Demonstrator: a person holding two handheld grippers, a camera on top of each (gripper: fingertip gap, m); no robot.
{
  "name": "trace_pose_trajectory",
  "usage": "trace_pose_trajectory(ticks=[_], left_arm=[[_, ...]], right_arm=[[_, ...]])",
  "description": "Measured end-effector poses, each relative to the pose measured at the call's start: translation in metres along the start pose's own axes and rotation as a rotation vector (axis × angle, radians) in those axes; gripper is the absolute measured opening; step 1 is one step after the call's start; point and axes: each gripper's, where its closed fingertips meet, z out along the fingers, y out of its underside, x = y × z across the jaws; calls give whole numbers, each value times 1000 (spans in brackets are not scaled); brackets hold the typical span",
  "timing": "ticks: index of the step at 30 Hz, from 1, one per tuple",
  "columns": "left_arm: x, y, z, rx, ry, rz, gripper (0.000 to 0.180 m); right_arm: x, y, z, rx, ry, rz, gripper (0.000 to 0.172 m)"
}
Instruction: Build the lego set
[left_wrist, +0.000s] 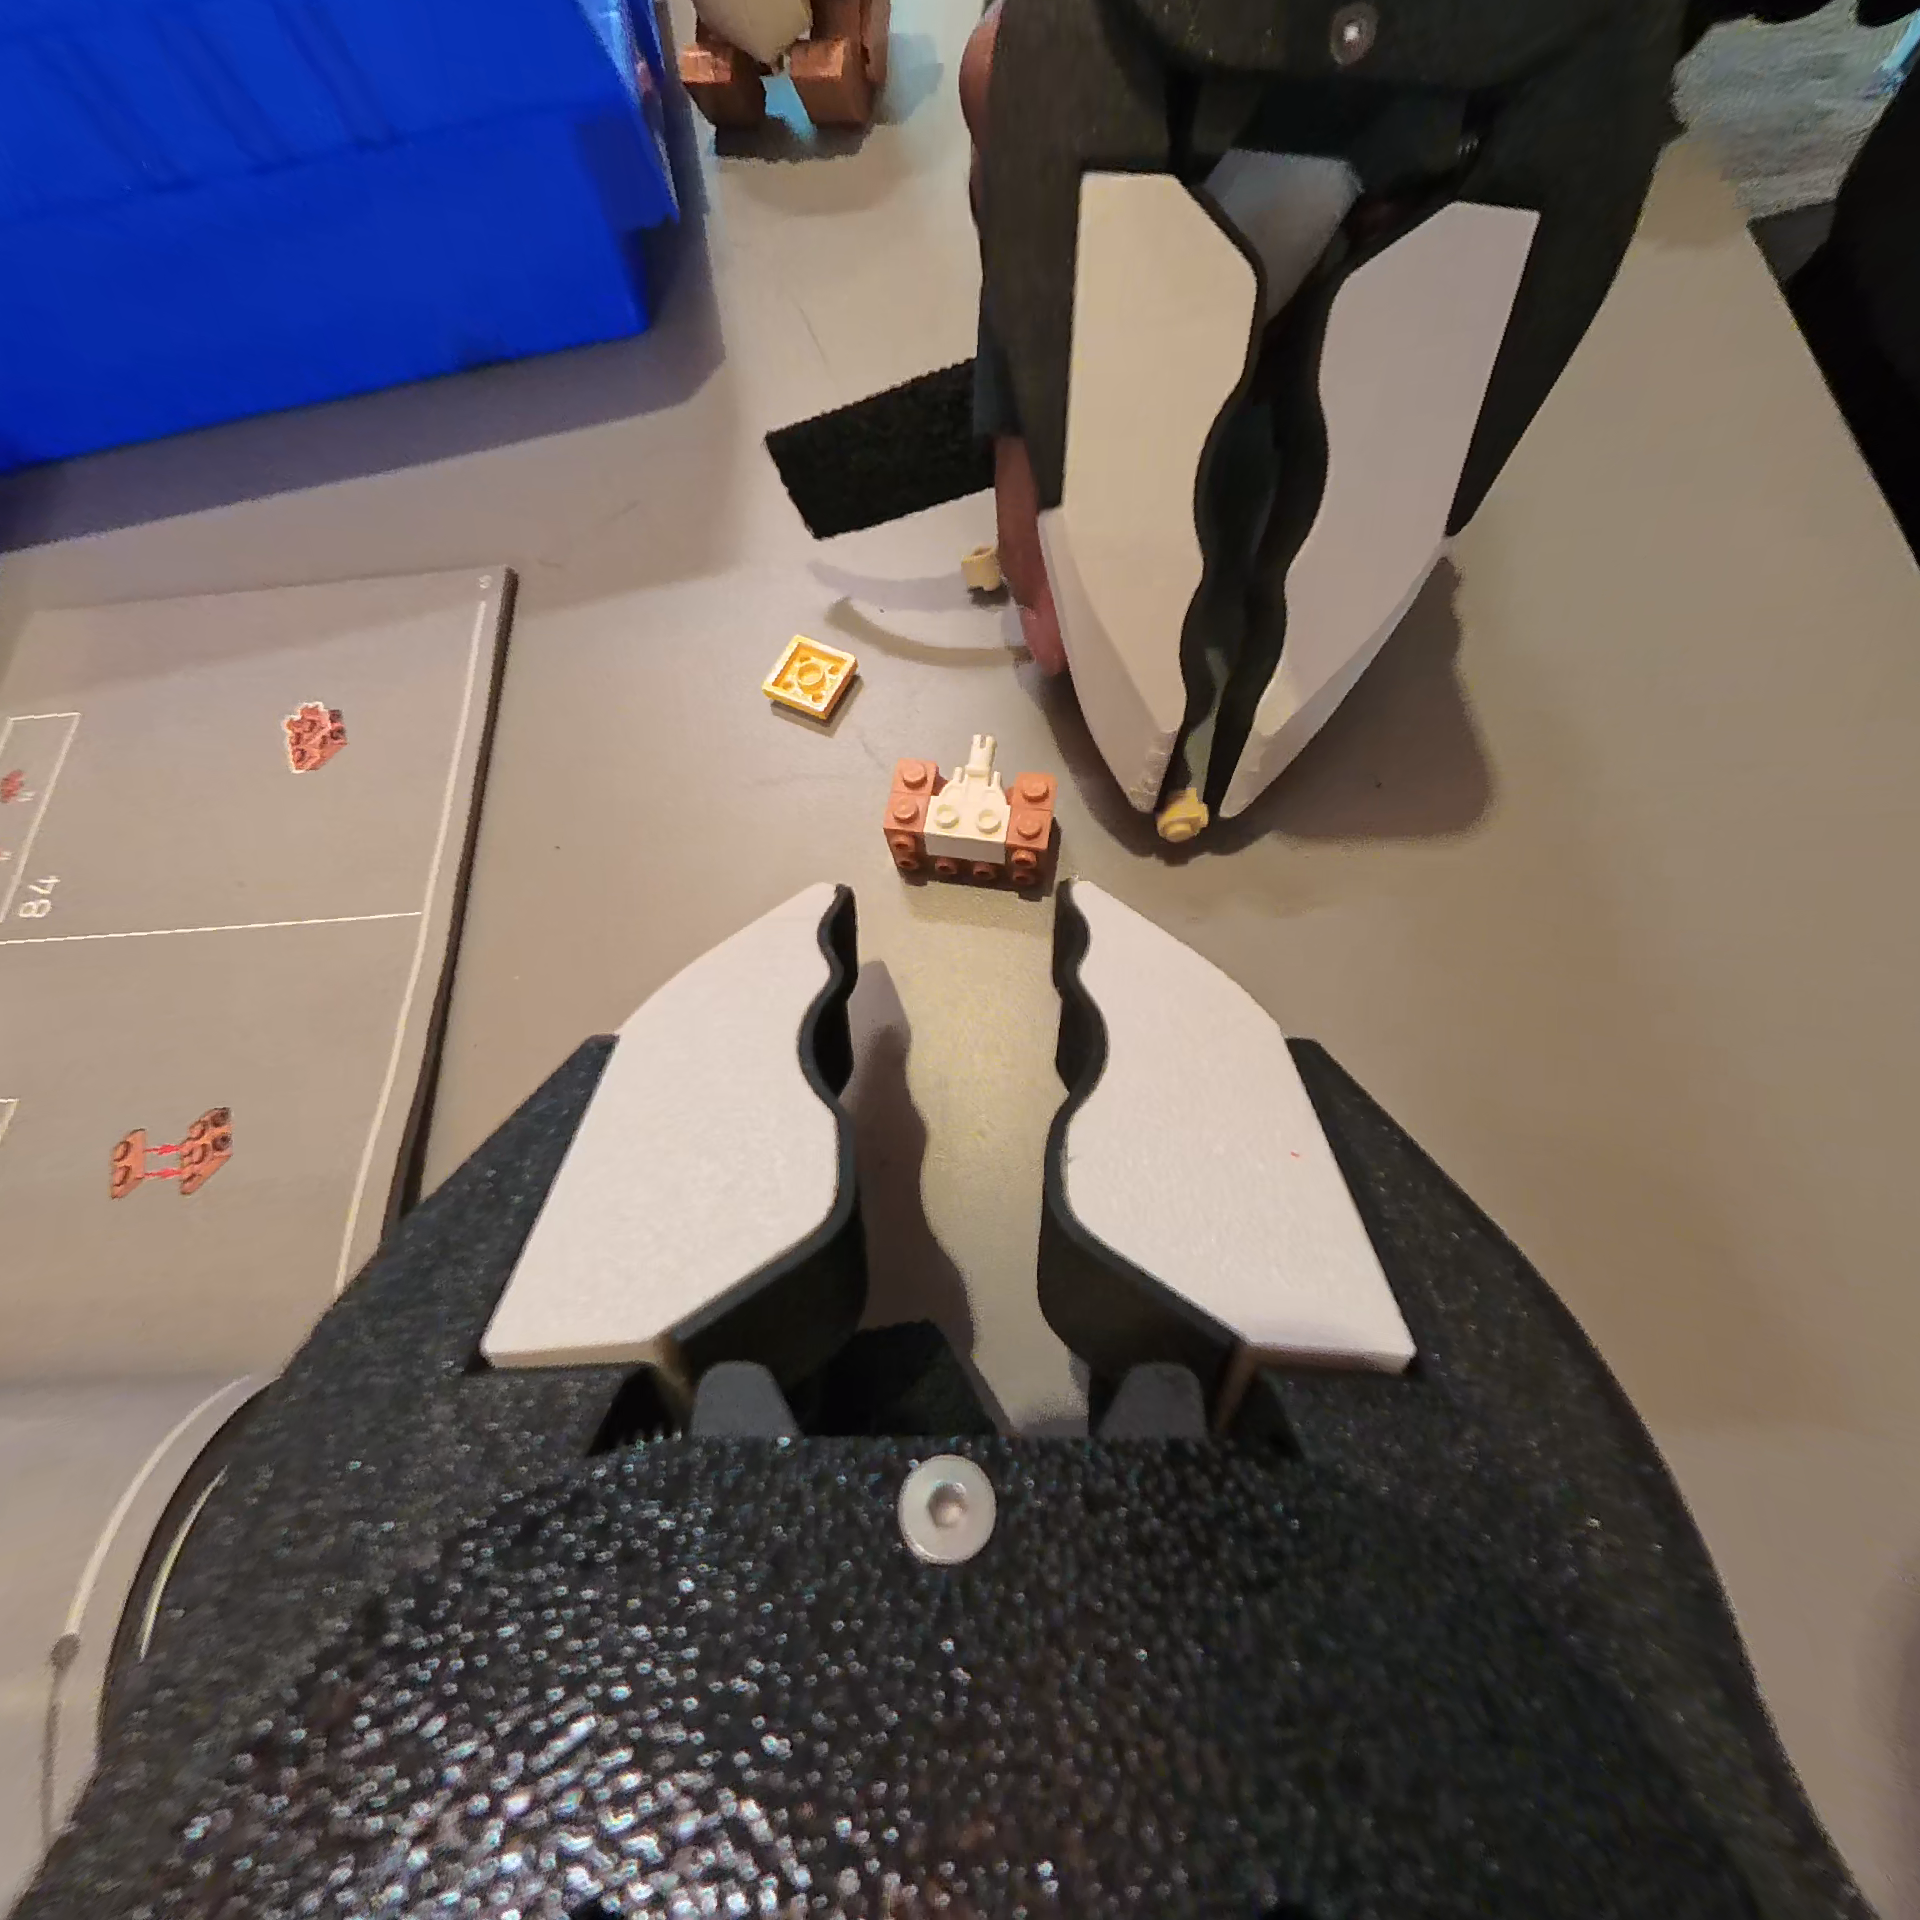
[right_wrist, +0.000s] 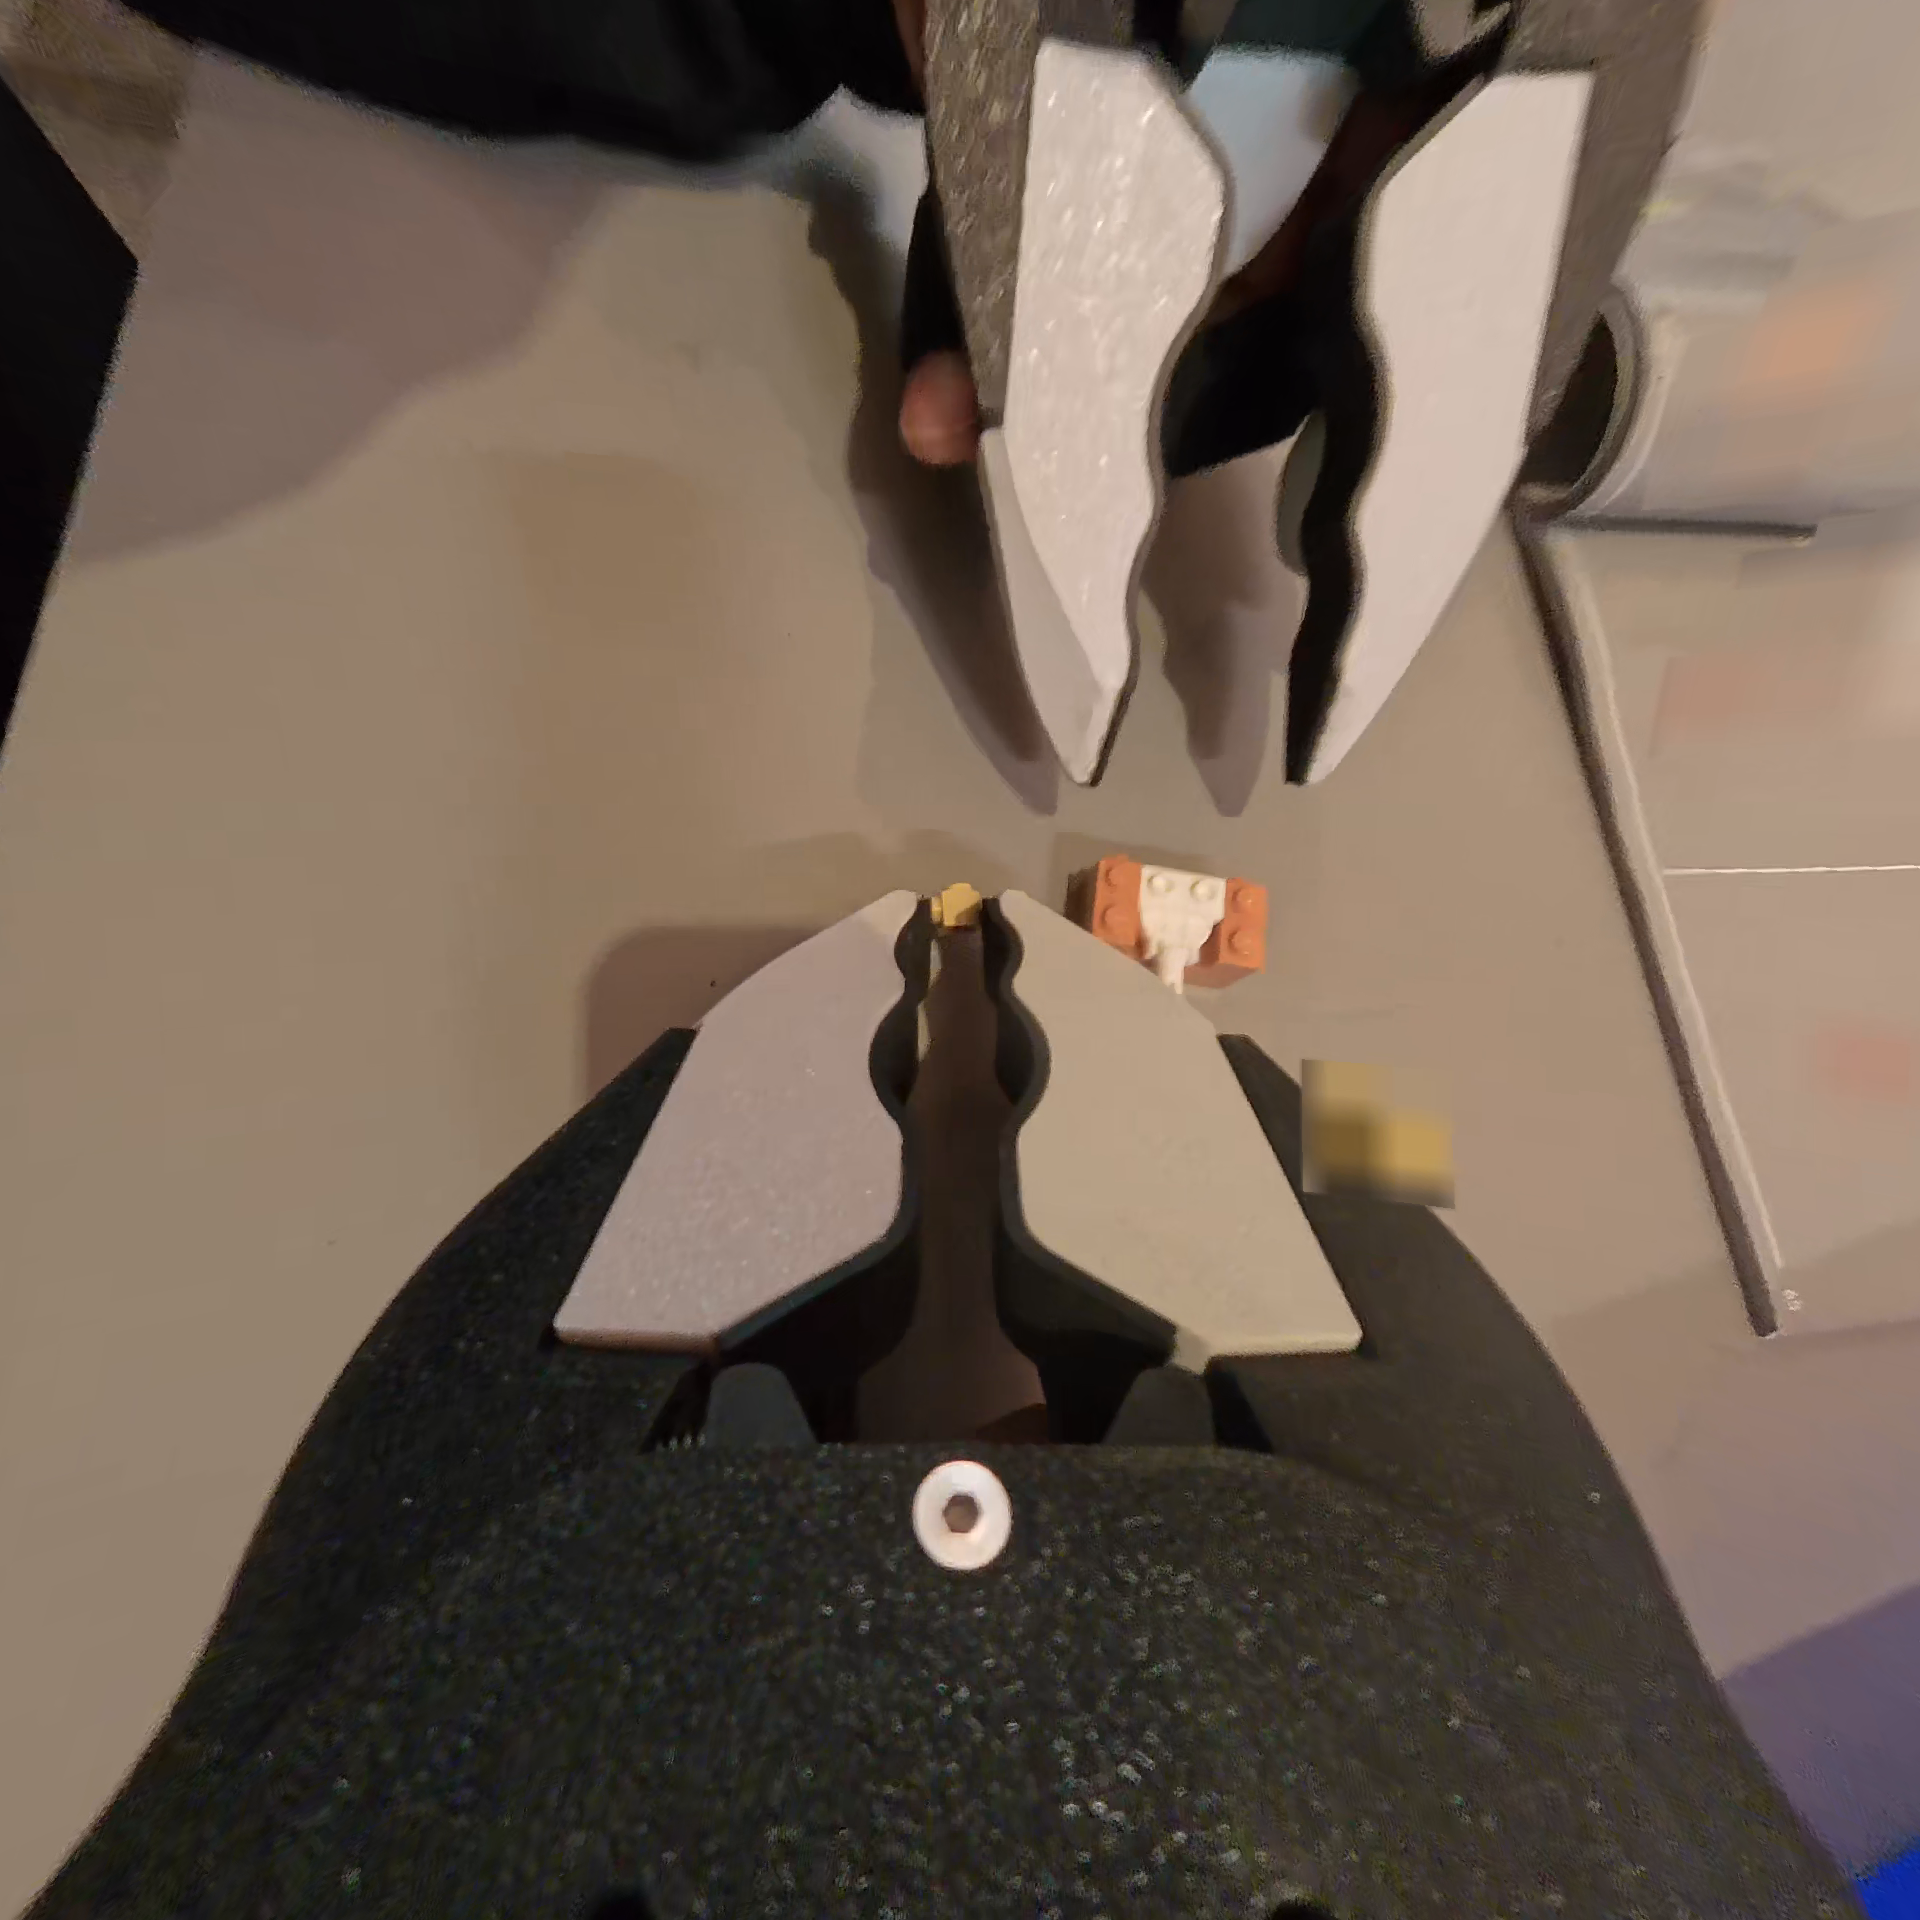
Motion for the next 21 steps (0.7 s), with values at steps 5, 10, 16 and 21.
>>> trace_pose_trajectory(ticks=[5, 10, 16, 21], left_arm=[[2, -16, -11, 105, 44, -45, 35], [6, -39, -24, 257, 59, -16, 34], [12, -61, -30, 391, 43, 35, 31], [20, -68, -30, 445, 124, -53, 26]], right_arm=[[14, -39, -25, 327, -10, 139, 9], [28, -65, -56, 621, -97, 342, 9], [32, -73, -65, 745, -101, 386, 9], [32, -76, -68, 772, -33, 321, 9]])
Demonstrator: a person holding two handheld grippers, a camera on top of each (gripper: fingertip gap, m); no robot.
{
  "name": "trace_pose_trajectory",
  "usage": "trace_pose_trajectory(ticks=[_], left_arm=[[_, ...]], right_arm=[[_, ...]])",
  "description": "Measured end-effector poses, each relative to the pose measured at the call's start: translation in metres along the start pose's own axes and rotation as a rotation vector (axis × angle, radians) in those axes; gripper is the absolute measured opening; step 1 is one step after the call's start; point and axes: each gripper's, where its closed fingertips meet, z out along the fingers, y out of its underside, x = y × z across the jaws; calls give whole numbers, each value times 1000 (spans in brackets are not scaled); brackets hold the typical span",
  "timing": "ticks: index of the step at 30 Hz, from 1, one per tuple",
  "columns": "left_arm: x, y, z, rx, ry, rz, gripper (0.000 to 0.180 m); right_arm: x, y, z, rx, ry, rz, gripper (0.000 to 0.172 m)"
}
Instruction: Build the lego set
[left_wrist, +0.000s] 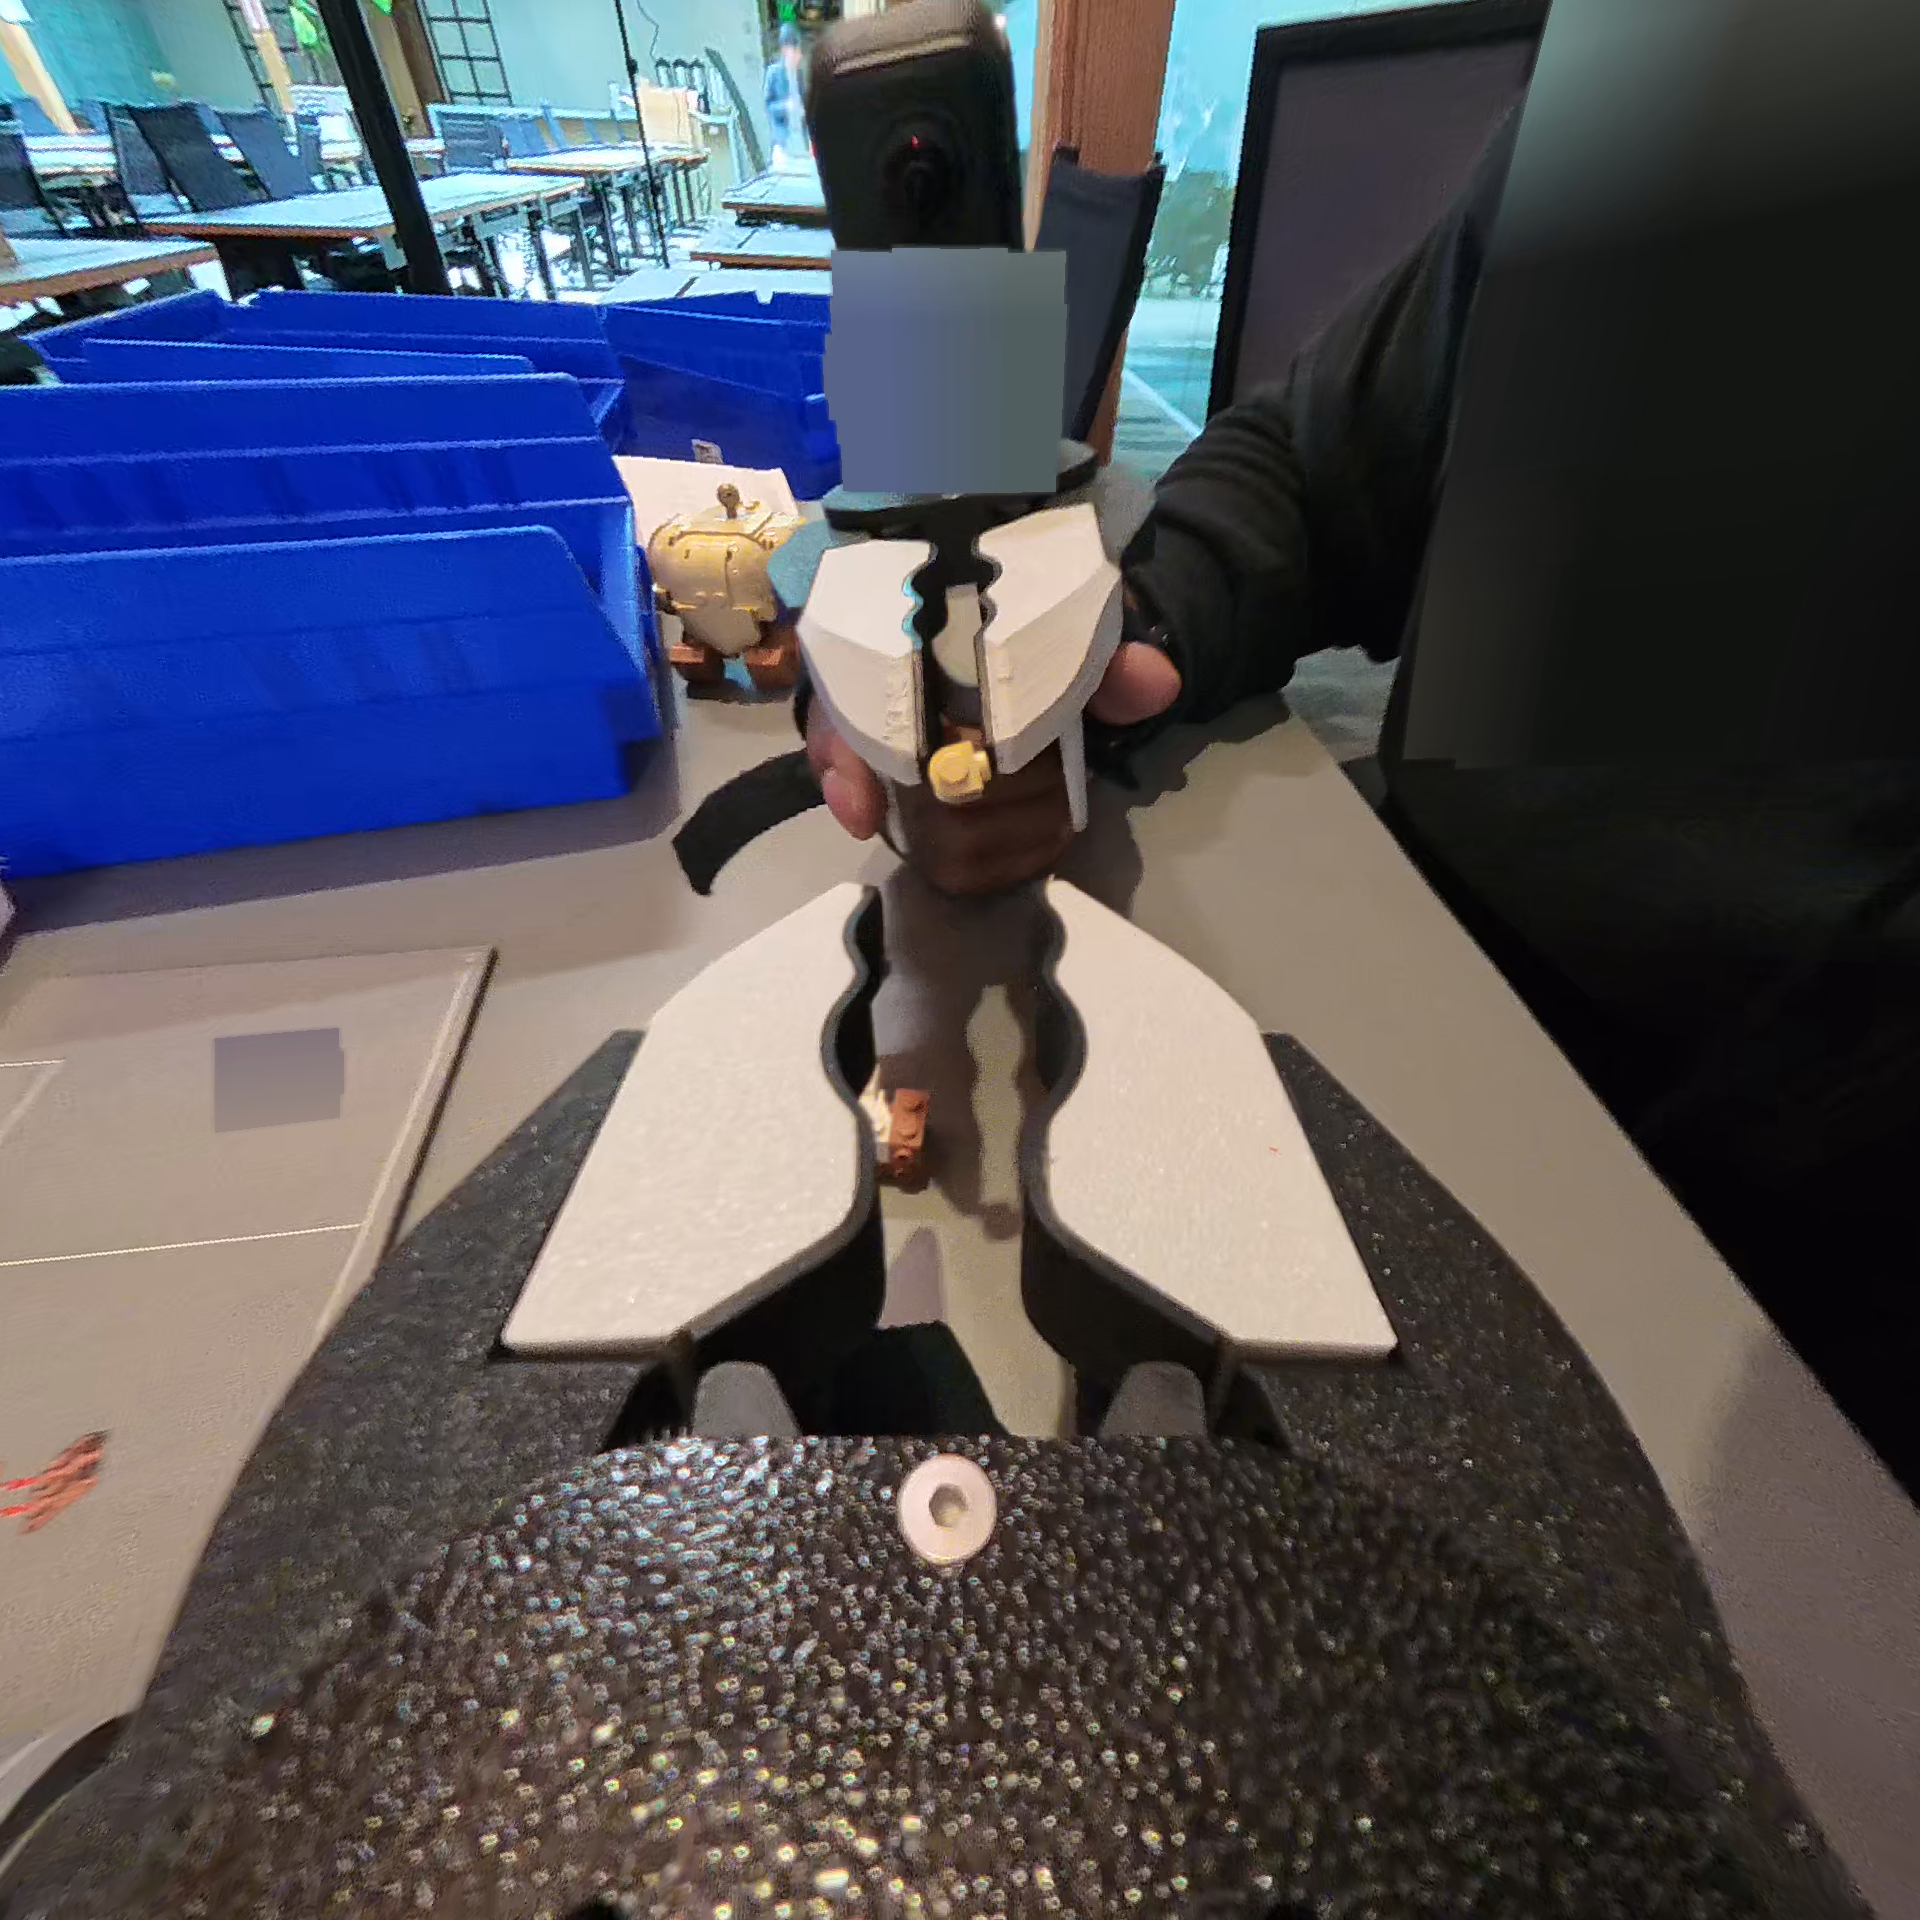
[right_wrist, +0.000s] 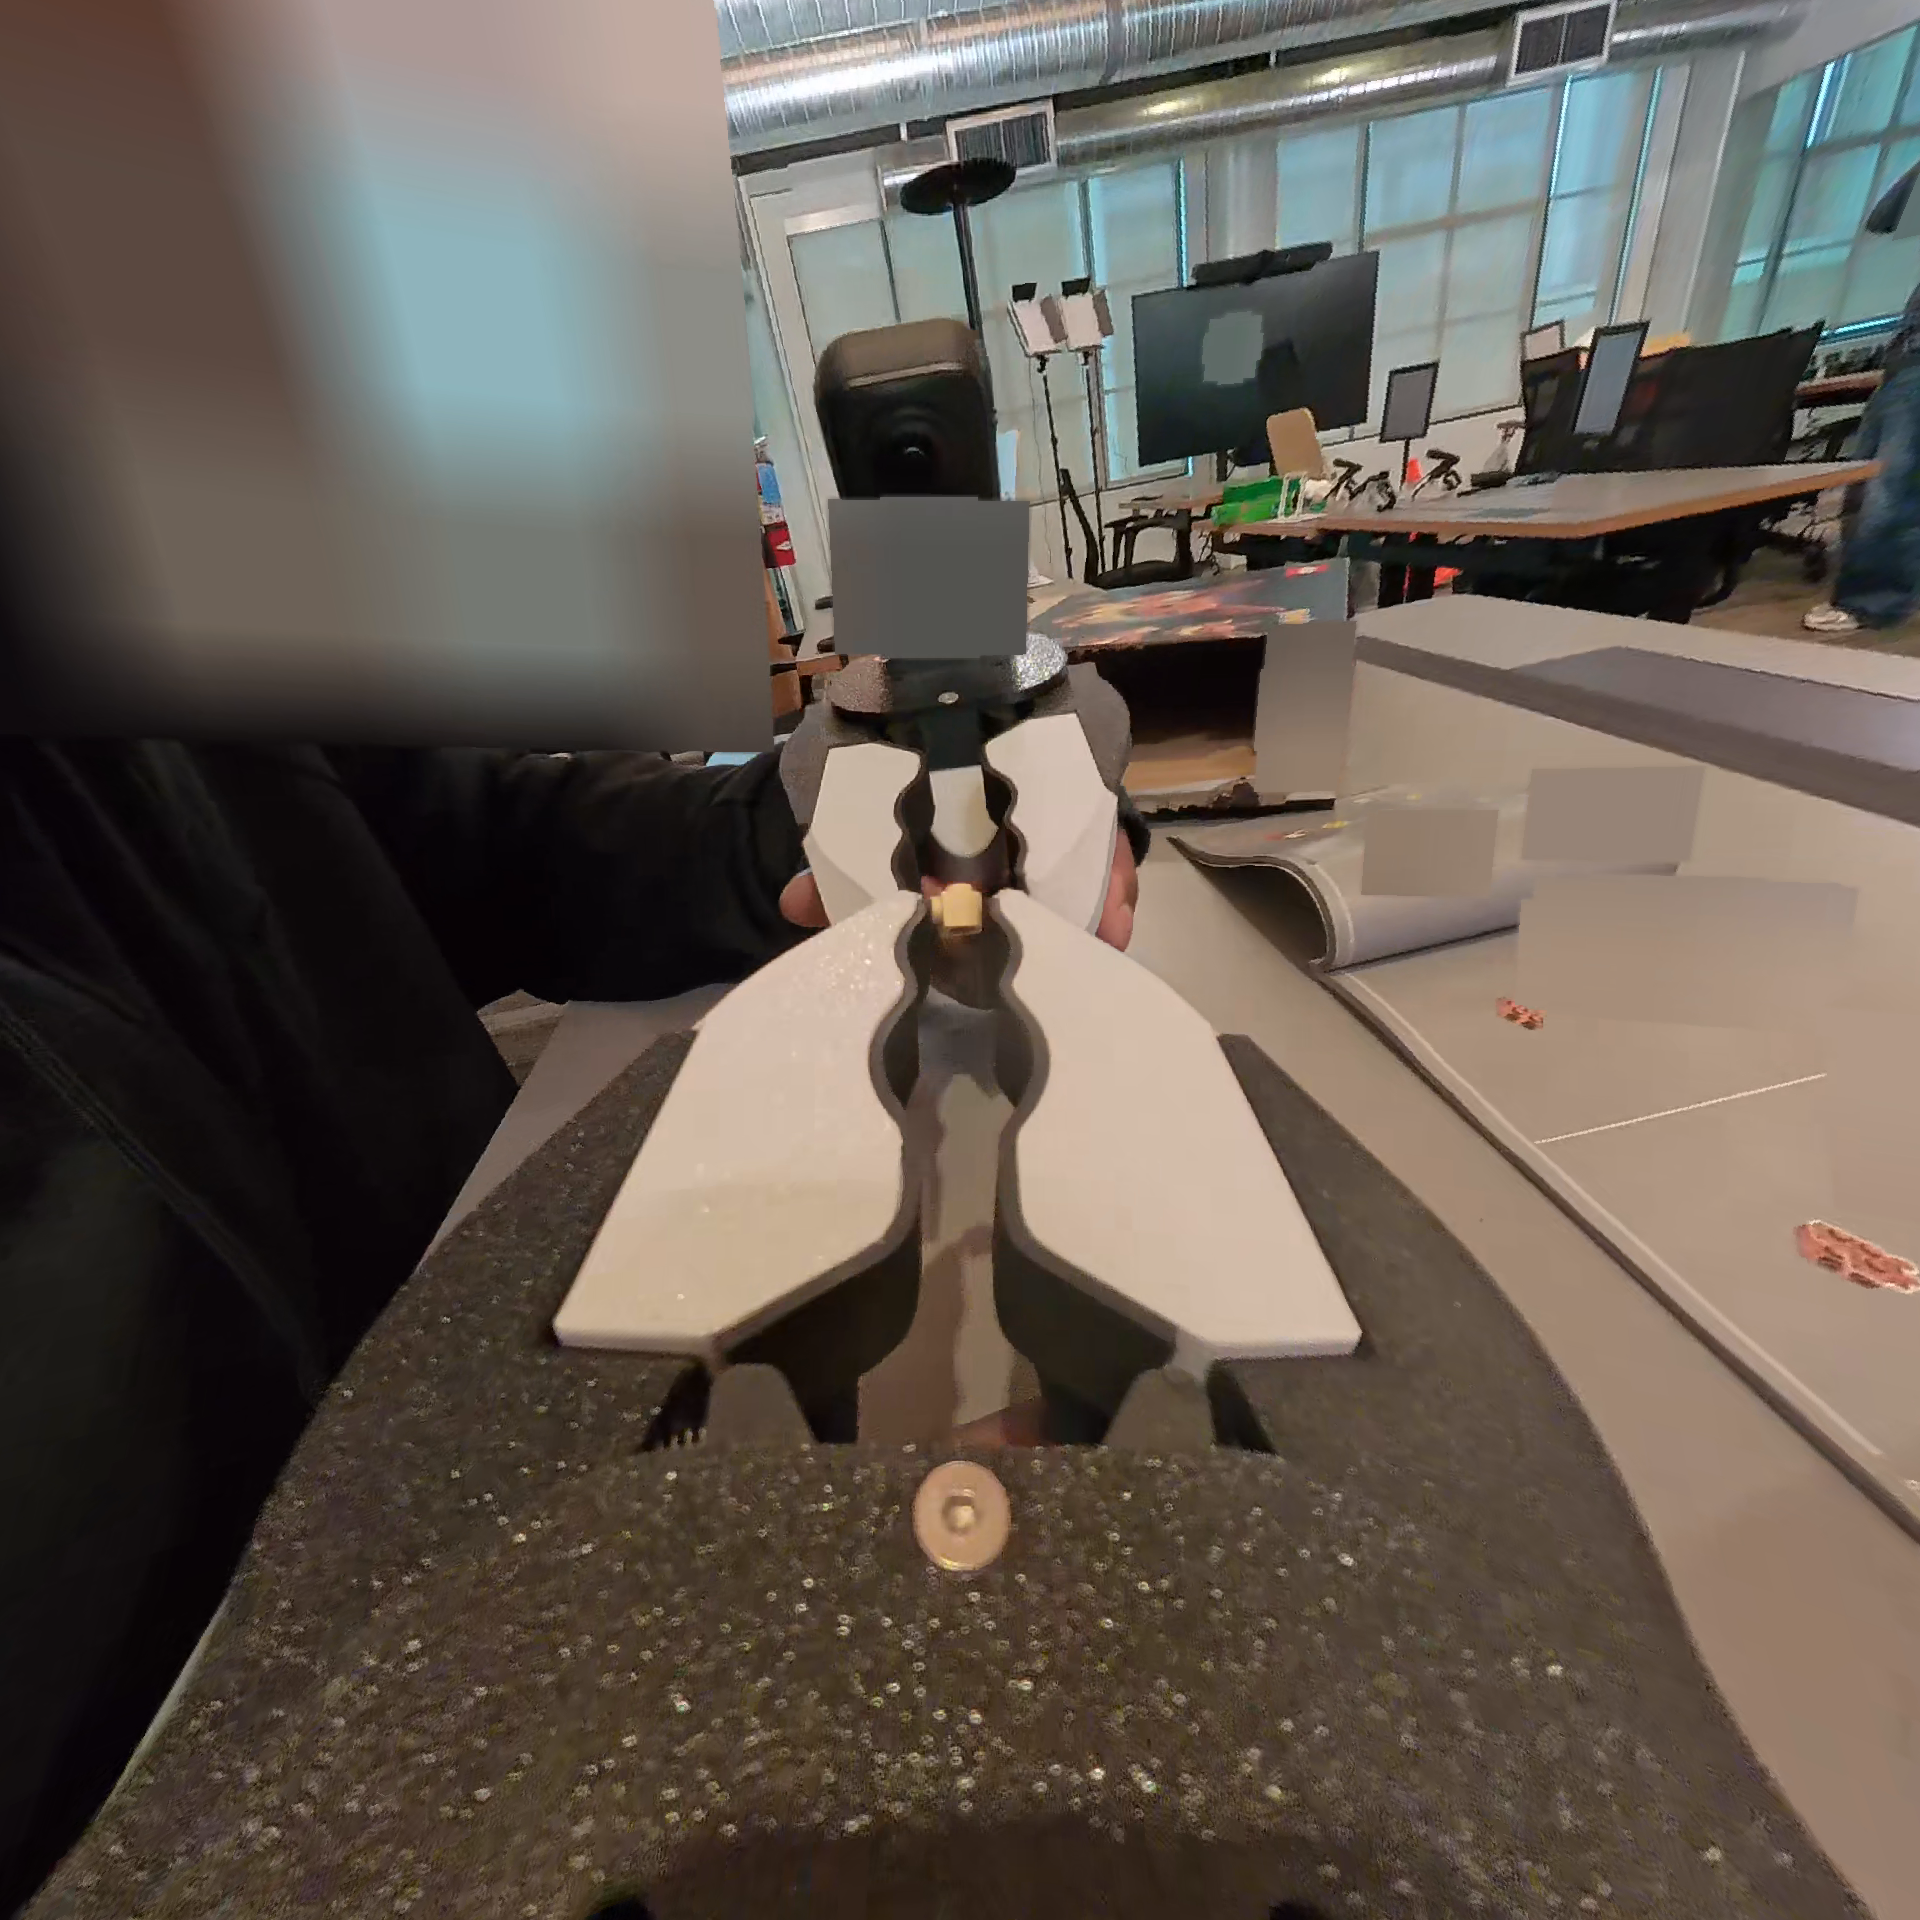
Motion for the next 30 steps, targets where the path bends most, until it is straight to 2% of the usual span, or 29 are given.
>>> trace_pose_trajectory(ticks=[6, 21, 30], left_arm=[[5, -11, -2, 75, 52, -84, 23], [4, -10, -3, 108, 166, -383, 20], [2, -7, -1, 118, 194, -506, 16]], right_arm=[[0, 3, 1, -15, 28, -65, 8], [1, 8, 3, -93, 215, -517, 9], [0, 17, 6, -136, 230, -598, 9]])
